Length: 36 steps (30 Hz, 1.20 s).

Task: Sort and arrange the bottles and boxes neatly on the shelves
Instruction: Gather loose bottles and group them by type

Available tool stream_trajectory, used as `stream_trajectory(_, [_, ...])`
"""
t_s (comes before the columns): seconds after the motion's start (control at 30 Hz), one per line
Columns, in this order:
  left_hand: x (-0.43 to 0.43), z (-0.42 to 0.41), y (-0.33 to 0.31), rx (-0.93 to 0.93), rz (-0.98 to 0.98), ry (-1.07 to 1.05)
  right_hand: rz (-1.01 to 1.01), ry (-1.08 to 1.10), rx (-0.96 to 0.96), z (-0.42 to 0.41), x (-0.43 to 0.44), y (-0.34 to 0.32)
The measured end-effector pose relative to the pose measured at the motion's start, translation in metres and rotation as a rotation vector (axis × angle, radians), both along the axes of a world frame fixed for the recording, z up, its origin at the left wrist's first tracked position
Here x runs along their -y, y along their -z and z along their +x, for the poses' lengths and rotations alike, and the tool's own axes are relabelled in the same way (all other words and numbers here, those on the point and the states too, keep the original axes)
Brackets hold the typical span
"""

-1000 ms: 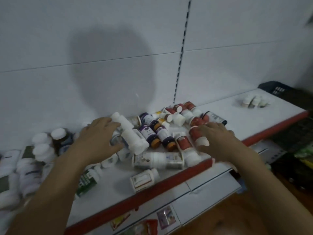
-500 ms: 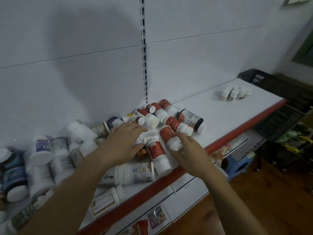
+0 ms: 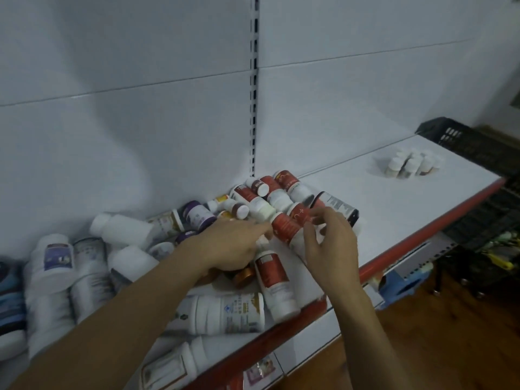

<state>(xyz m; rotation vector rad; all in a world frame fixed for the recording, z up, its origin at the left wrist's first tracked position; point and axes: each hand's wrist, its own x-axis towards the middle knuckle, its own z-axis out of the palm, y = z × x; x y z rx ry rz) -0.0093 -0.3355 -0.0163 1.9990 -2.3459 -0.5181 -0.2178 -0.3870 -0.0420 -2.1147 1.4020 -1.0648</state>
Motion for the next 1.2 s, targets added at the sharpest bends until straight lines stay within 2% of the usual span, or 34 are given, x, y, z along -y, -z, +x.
stream_trajectory(0.13, [-0.014,0.009,-0.003,-0.117,-0.026,-0.142,-0.014,-0.11,0.069,0.028,0.015,-0.01])
stream_trajectory(0.23, [-0.027,0.02,-0.017,-0.237,-0.133,-0.28,0.046,-0.252,0.006,0.055,0.039,-0.015])
stream_trajectory(0.4, [-0.054,0.033,-0.039,-0.341,-0.364,-0.622,0.079,-0.754,-0.382,0.103,0.063,-0.02])
stream_trajectory(0.47, [-0.06,0.031,-0.04,-0.344,-0.403,-0.738,-0.021,-0.809,-0.576,0.115,0.067,-0.013])
stream_trajectory(0.53, [-0.062,0.025,-0.04,-0.311,-0.409,-0.812,-0.138,-0.815,-0.647,0.121,0.071,-0.002])
stream_trajectory(0.63, [-0.061,0.019,-0.04,-0.286,-0.429,-0.904,-0.2,-0.818,-0.588,0.123,0.08,0.005])
stream_trajectory(0.7, [-0.062,0.015,-0.041,-0.275,-0.437,-0.955,-0.173,-0.834,-0.483,0.122,0.084,0.004])
stream_trajectory(0.83, [-0.056,0.007,-0.042,-0.252,-0.481,-0.989,-0.006,-0.898,-0.04,0.102,0.096,-0.017])
stream_trajectory(0.9, [-0.044,0.0,-0.043,-0.274,-0.47,-0.968,0.054,-0.899,0.118,0.083,0.108,-0.031])
stream_trajectory(1.07, [0.029,-0.034,-0.05,-0.317,-0.415,-0.796,0.122,-0.636,0.247,0.013,0.163,-0.048])
stream_trajectory(1.2, [0.112,-0.073,-0.053,-0.305,-0.337,-0.591,0.203,-0.383,0.277,-0.061,0.221,-0.038])
